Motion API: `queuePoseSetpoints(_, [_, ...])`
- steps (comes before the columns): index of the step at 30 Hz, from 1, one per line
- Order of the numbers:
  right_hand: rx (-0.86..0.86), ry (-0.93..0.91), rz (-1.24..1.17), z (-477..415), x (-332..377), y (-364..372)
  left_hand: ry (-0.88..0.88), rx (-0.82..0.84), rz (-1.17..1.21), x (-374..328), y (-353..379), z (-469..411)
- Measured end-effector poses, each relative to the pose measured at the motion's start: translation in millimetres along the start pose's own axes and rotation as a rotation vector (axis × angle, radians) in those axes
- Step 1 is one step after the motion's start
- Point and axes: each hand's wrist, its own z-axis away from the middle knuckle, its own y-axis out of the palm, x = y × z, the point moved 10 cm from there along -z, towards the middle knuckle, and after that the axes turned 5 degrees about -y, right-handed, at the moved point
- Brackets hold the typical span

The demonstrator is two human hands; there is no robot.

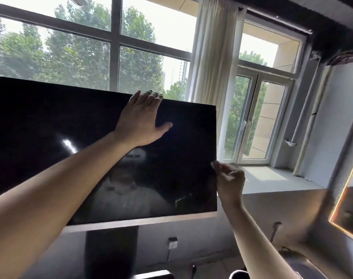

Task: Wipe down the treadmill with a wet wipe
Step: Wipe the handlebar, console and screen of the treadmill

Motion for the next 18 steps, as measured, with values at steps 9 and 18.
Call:
queuePoseSetpoints(9, [-0.035, 0.218, -0.055, 80.7, -40.7, -21.7, 0.041, 0.000, 0.110, -14.7, -13.9, 66.2])
queuePoseSetpoints(18, [-0.411, 0.709, -0.196, 163.2, -52.5, -20.8, -0.143, 0.005, 0.637, -7.7, -32.4, 222.9])
